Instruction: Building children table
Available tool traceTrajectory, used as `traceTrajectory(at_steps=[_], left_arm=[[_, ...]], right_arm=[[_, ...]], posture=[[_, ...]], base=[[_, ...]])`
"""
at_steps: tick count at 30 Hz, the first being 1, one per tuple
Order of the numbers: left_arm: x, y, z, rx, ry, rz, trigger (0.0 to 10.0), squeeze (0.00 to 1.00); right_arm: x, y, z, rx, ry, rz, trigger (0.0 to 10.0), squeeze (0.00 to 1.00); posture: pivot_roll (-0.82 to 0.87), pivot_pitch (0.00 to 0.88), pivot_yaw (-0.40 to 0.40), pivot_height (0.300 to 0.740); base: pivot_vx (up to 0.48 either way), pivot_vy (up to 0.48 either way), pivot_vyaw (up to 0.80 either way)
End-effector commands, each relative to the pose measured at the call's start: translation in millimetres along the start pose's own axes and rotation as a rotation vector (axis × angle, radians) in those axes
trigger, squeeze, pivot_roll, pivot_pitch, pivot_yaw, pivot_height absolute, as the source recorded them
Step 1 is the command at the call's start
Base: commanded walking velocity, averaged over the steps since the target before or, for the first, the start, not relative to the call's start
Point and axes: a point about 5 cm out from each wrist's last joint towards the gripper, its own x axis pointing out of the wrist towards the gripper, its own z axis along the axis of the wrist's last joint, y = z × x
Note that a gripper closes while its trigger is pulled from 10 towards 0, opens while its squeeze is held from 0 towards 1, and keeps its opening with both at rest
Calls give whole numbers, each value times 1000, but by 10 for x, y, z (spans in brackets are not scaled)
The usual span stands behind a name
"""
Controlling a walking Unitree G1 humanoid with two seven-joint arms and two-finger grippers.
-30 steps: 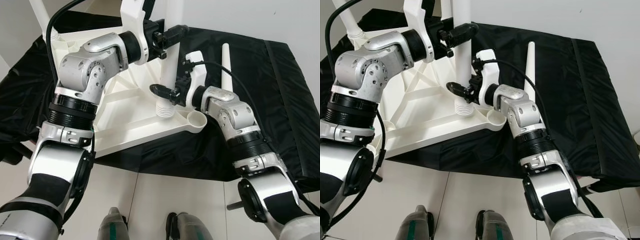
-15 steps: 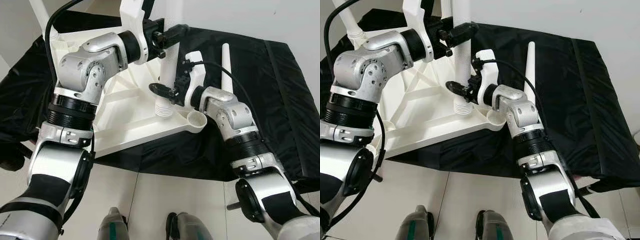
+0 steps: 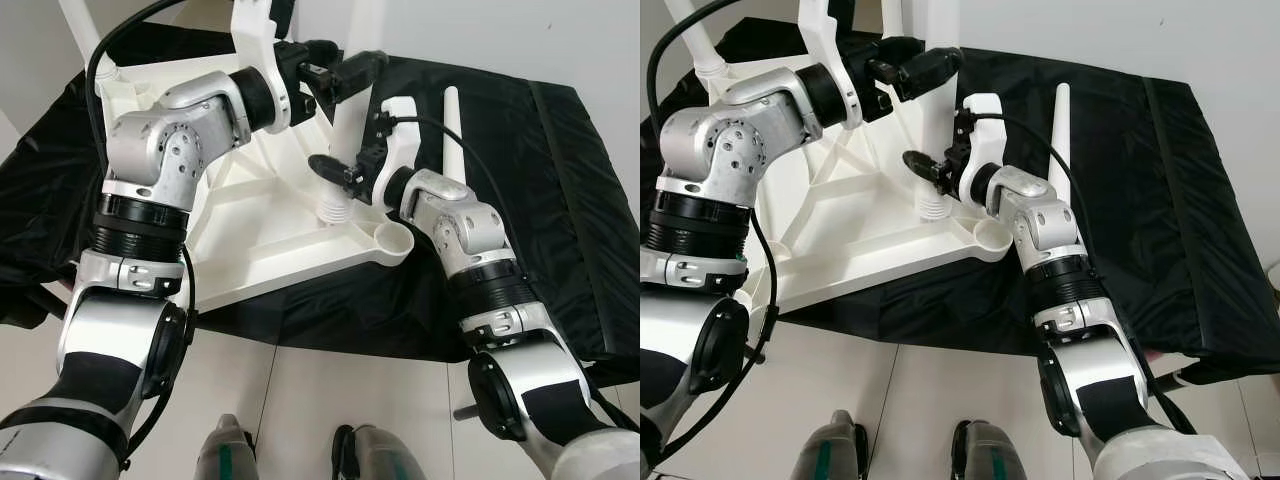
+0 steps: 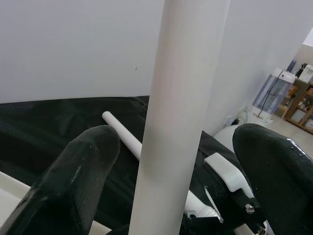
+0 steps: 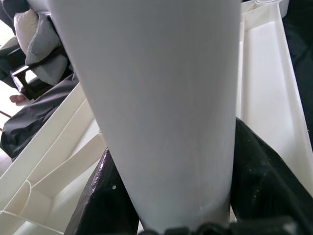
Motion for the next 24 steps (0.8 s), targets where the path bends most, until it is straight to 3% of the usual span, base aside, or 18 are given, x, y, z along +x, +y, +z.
traceTrajectory(at_steps=[1, 8, 9, 10, 11, 14, 18, 24], left_arm=[[-32, 17, 5, -28, -2, -24, 10000, 1000], [-106, 78, -36, -47, 5, 7, 10000, 1000], [-139, 93, -49, -38, 13, 13, 10000, 408], [-139, 93, -49, -38, 13, 13, 10000, 408], [-188, 129, -64, -36, 18, 35, 10000, 0], [-240, 175, -79, -34, 18, 67, 10000, 0], [-397, 315, -170, 7, 27, 202, 10000, 0], [-596, 482, -127, -56, -69, 360, 10000, 0]], right_arm=[[-4, -58, 77, 22, -57, -45, 10000, 0], [-42, -141, 88, 37, -95, -110, 10000, 0], [-59, -164, 82, 42, -103, -128, 10000, 0], [-59, -164, 82, 42, -103, -128, 10000, 0], [-86, -188, 74, 50, -119, -147, 10000, 0], [-120, -214, 70, 49, -144, -171, 10000, 0], [-231, -253, 30, 37, -212, -234, 10000, 0], [-320, -275, -25, 63, -259, -301, 10000, 0]], posture=[[-40, 27, -19, 740], [-39, 22, -21, 740], [-39, 22, -21, 740], [-39, 22, -21, 740], [-41, 19, -19, 740], [-42, 16, -18, 740], [-41, 11, -11, 740], [-45, 9, -10, 740]], base=[[0, 0, 0], [0, 0, 0], [0, 0, 0], [0, 0, 0], [0, 0, 0], [0, 0, 0], [0, 0, 0], [0, 0, 0]])
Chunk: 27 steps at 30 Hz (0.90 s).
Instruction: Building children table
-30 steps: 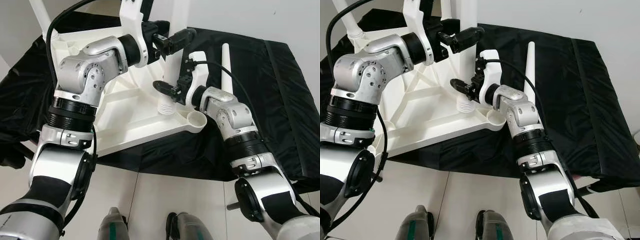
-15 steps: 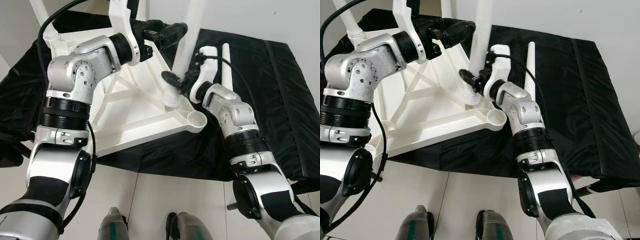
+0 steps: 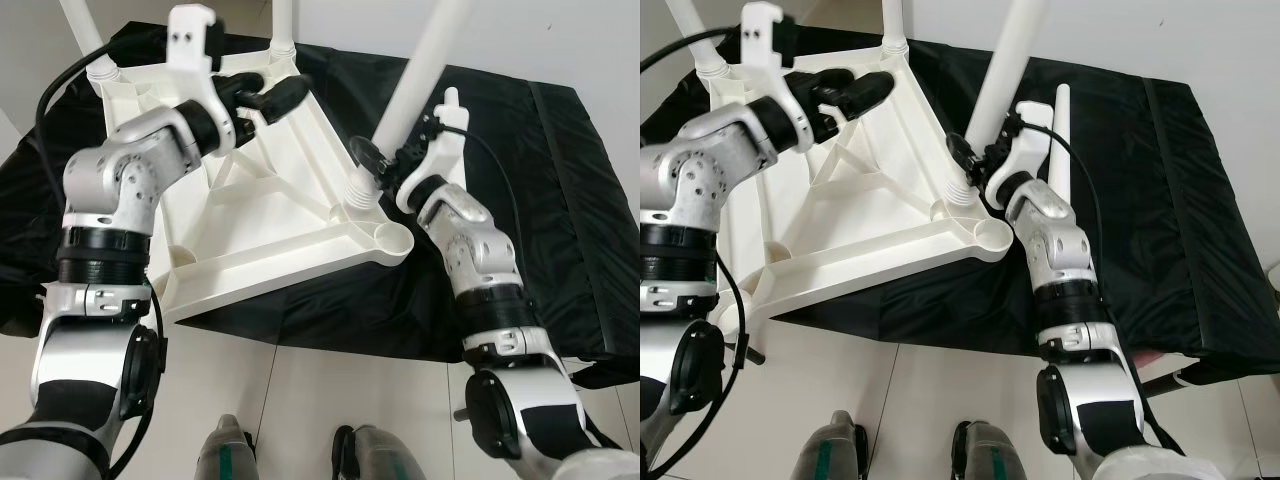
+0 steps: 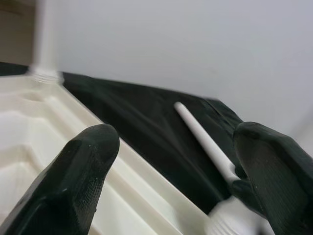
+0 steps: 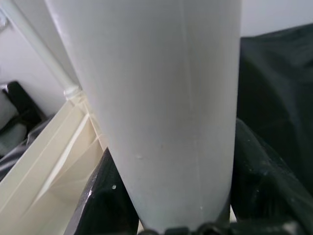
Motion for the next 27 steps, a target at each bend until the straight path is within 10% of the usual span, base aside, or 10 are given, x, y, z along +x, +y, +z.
traceTrajectory(at_steps=[1, 9, 16, 27], left_arm=[[-21, 20, 40, -4, -29, 17, 10000, 0], [-279, 386, -214, 79, 13, 322, 10000, 0], [-397, 349, -615, 40, 88, 392, 10000, 0], [-566, 219, -1166, 252, 266, 351, 10000, 0]], right_arm=[[-16, -8, 86, -5, -56, -12, 10000, 0], [-142, -28, 85, -53, -130, -63, 10000, 0], [-247, -22, -1, -66, -129, -83, 10000, 0], [-248, 0, -37, -89, -128, -88, 10000, 0]], posture=[[-45, 9, -10, 740], [-35, 11, -11, 740], [-29, 18, -13, 740], [-16, 23, -24, 740]], base=[[0, 0, 0], [0, 0, 0], [0, 0, 0], [0, 0, 0]])
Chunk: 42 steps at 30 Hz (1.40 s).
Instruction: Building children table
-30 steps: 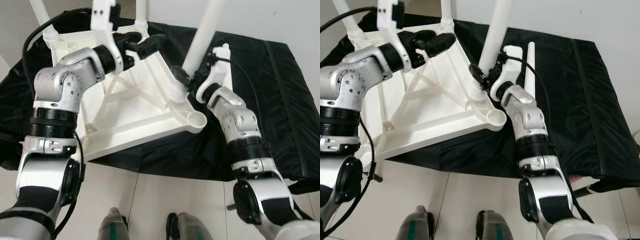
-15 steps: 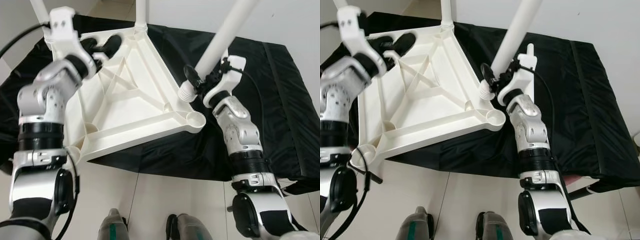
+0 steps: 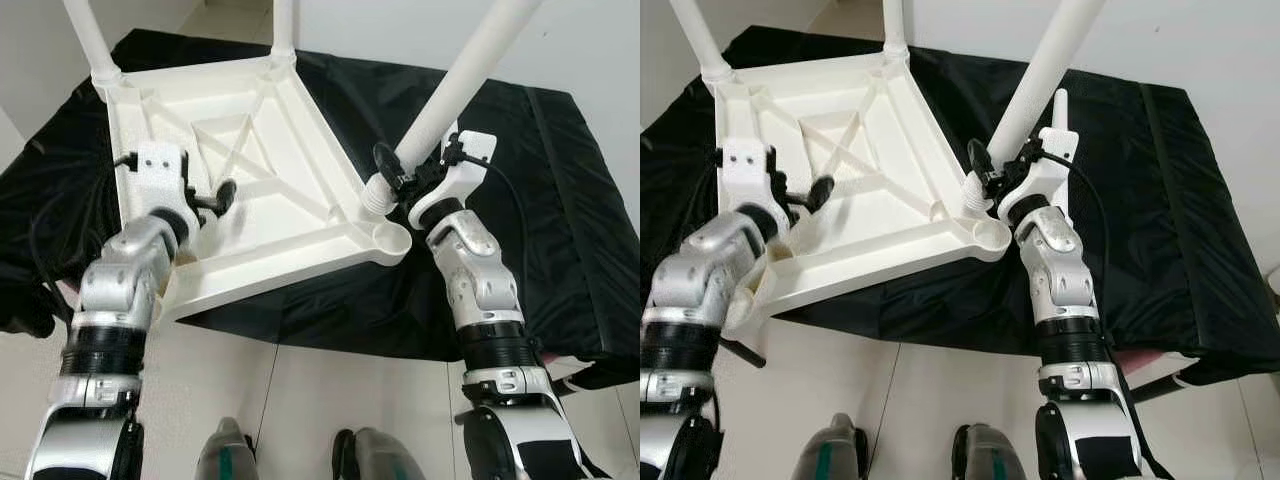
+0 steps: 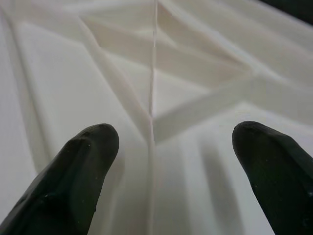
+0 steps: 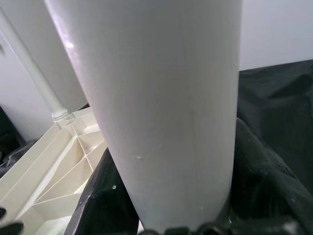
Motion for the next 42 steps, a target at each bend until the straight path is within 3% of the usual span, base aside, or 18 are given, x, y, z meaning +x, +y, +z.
traceTrajectory(at_steps=[1, 3, 7, 10, 13, 14, 16, 17, 20, 22, 23, 24, 25, 28, 31, 42], left_arm=[[0, -87, 57, 38, -29, -43, 10000, 0], [-6, -123, 60, 41, -34, -58, 10000, 0], [-44, -446, 56, 147, -65, -203, 10000, 0], [-55, -531, 73, 176, -86, -228, 10000, 0], [-69, -712, 96, 196, -109, -302, 10000, 0], [-76, -761, 93, 198, -112, -328, 10000, 753], [-76, -761, 93, 198, -112, -328, 10000, 753], [-90, -802, 87, 206, -114, -364, 10000, 1000], [-99, -841, 63, 274, -102, -393, 10000, 1000], [-99, -841, 63, 274, -102, -393, 10000, 1000], [-105, -859, 44, 300, -91, -413, 10000, 255], [-105, -859, 44, 300, -91, -413, 10000, 255], [-117, -881, 33, 321, -85, -429, 10000, 0], [-131, -915, 14, 351, -68, -441, 10000, 0], [-141, -945, -5, 324, -33, -453, 10000, 0], [-147, -1006, 114, 359, -96, -450, 10000, 0]], right_arm=[[-7, 4, 7, -20, -9, 0, 10000, 0], [-7, 6, 6, -24, -8, 0, 10000, 0], [-16, 21, -15, -42, -2, 1, 10000, 0], [-27, 21, -25, -55, 0, -2, 10000, 0], [-60, 15, -54, -71, 6, -15, 10000, 0], [-72, 13, -63, -73, 7, -20, 10000, 0], [-72, 13, -63, -73, 7, -20, 10000, 0], [-85, 11, -73, -73, 9, -24, 10000, 0], [-105, 1, -86, -73, 14, -32, 10000, 0], [-105, 1, -86, -73, 14, -32, 10000, 0], [-117, -2, -97, -75, 19, -34, 10000, 0], [-117, -2, -97, -75, 19, -34, 10000, 0], [-128, 0, -106, -80, 22, -35, 10000, 0], [-145, 5, -119, -90, 27, -31, 10000, 0], [-159, 12, -131, -107, 32, -24, 10000, 0], [-219, 106, -15, -194, 29, 7, 10000, 0]], posture=[[-16, 23, -24, 740], [-15, 25, -25, 740], [-13, 37, -27, 740], [-14, 40, -23, 740], [-22, 49, -14, 740], [-23, 51, -13, 740], [-23, 51, -13, 740], [-26, 53, -12, 740], [-28, 55, -9, 740], [-28, 55, -9, 740], [-30, 57, -9, 740], [-30, 57, -9, 740], [-32, 58, -7, 740], [-30, 58, -4, 740], [-29, 59, -1, 740], [-30, 59, -4, 740]], base=[[0, 0, 0], [0, 0, 0], [0, 0, 0], [0, 0, 0], [0, 0, 0], [0, 0, 0], [0, 0, 0], [0, 0, 0], [0, 0, 0], [0, 0, 0], [0, 0, 0], [0, 0, 0], [0, 0, 0], [0, 0, 0], [0, 0, 0], [0, 0, 0]])
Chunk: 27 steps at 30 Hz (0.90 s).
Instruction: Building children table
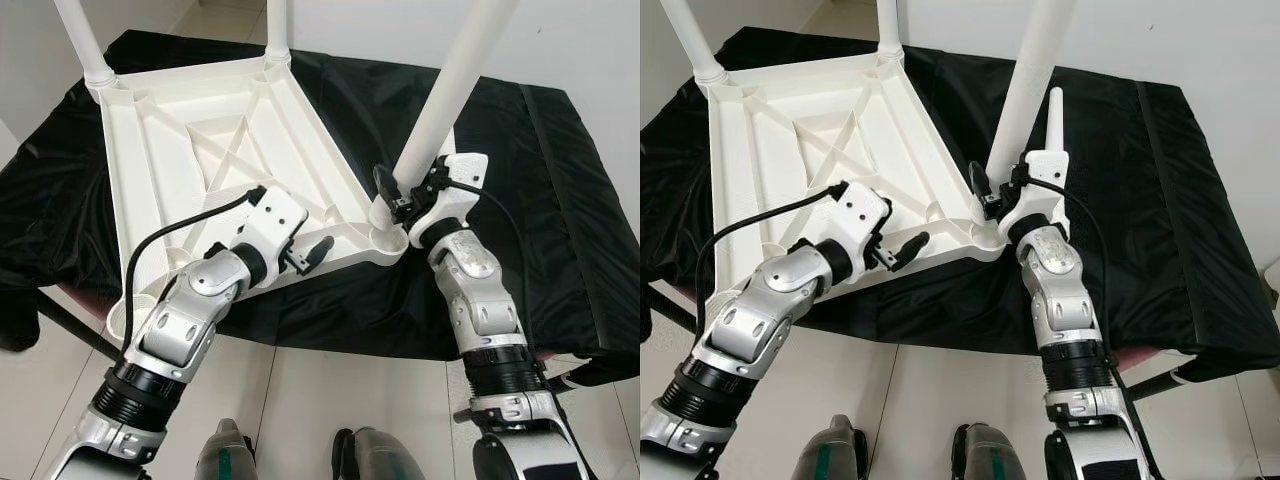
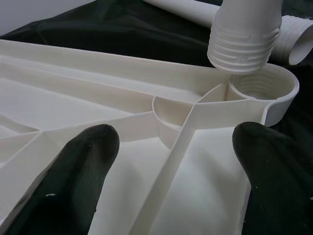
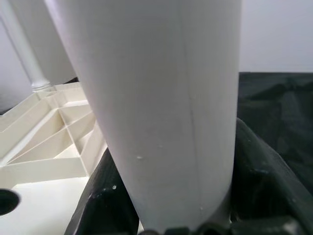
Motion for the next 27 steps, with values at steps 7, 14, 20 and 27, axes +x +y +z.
traceTrajectory(at_steps=[7, 14, 20, 27], left_arm=[[11, -55, 24, 50, -3, -27, 10000, 0], [-3, -104, -5, 75, 5, -53, 10000, 0], [-13, -146, -24, 96, 5, -73, 10000, 0], [0, -109, -19, 98, 5, -52, 10000, 0]], right_arm=[[-59, 30, 61, -3, 20, 3, 10000, 0], [-95, 41, 18, -19, 71, -9, 10000, 0], [-147, 55, -49, -26, 126, -8, 10000, 0], [-177, 44, -145, -44, 190, -21, 10000, 0]], posture=[[-28, 58, -9, 740], [-35, 54, -14, 740], [-39, 55, -18, 740], [-43, 53, -20, 740]], base=[[0, 0, 0], [0, 0, 0], [0, 0, 0], [0, 0, 0]])
